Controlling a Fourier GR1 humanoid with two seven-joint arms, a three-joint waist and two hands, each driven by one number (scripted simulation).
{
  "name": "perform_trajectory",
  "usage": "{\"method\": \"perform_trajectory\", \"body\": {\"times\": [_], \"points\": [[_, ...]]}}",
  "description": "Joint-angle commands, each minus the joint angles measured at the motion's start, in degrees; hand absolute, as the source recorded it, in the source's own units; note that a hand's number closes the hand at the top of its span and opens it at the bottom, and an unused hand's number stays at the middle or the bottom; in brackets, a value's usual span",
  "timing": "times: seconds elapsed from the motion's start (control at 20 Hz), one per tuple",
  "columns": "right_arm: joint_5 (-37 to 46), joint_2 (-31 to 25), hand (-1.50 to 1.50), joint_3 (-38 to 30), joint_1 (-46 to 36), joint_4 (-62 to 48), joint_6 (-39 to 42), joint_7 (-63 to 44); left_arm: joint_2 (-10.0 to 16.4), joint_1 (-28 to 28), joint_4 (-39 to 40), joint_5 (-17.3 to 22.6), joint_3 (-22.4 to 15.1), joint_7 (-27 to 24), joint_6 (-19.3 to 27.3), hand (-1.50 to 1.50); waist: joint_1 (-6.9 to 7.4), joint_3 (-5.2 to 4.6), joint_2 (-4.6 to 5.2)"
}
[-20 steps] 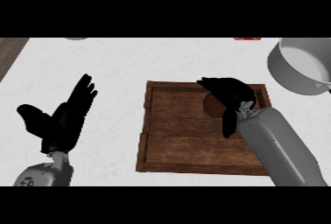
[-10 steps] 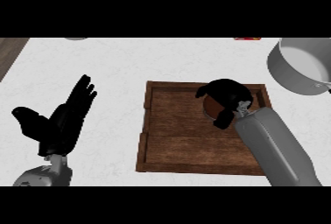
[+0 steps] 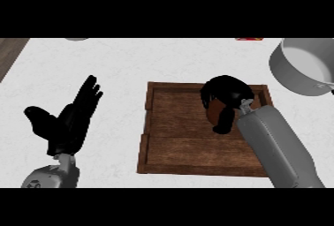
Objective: Pick the cupcake from the tray and place it in the pot
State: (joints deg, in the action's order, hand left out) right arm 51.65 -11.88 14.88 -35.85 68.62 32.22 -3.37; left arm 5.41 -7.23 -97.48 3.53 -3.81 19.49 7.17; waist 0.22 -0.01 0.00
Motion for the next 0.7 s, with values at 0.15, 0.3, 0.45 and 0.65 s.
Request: {"method": "perform_trajectory", "body": {"times": [0.15,0.3,0.45,0.65], "points": [[-1.82,-9.97,1.5,-14.06,8.91,2.91,-3.4,-5.95,0.48,0.89,0.48,-0.31,2.51,-0.81,1.23,0.0,-4.21,0.06,-0.59],[-2.89,-16.93,1.5,-25.4,15.49,-1.76,-8.67,-9.74,1.43,2.6,-0.49,0.11,4.63,-0.71,1.96,0.0,-7.75,0.26,-0.6],[-2.81,-22.51,1.5,-32.04,20.11,0.01,-13.92,-9.57,2.22,2.36,-1.67,0.88,4.66,0.18,0.79,0.0,-5.95,0.12,-0.72],[-4.77,-27.97,1.5,-40.52,27.44,6.27,-18.1,-7.65,1.31,3.66,-1.39,1.17,3.16,-1.04,-0.42,0.0,-4.18,-0.03,-0.69]]}}
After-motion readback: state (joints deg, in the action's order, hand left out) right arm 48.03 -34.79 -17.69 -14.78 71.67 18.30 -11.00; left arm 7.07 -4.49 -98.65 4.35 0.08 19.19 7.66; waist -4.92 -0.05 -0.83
